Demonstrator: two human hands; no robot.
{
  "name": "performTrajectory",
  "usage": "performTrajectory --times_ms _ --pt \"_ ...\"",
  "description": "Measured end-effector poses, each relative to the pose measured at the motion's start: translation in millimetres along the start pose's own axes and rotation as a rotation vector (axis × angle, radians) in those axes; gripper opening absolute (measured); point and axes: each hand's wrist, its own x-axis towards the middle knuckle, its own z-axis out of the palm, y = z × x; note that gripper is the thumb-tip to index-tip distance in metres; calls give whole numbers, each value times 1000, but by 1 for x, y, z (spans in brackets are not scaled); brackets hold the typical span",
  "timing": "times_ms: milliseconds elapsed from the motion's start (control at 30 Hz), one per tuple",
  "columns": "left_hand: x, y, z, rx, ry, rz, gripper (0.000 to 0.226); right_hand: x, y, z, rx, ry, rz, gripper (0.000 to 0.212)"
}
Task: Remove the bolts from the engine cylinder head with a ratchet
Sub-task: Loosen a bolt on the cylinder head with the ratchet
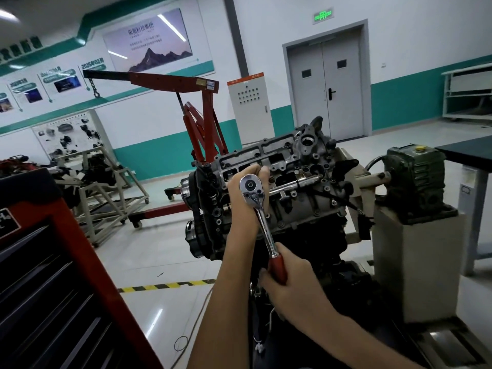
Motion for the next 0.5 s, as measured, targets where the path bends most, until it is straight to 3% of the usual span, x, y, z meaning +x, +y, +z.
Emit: performTrajectory --times_ms 200,300,367,500 --pt "5 -4 -18 14 -260 11 43 51 -23 -113 -612 -296 -86 19" --pt "4 -2 -12 55 -281 11 44 78 -33 -144 -944 -208 -195 12" --pt "0 -3 -6 23 -184 19 43 70 -24 -137 -874 -187 -170 10" --pt "-5 -2 4 -35 -60 4 42 18 2 -73 -373 -38 -59 17"
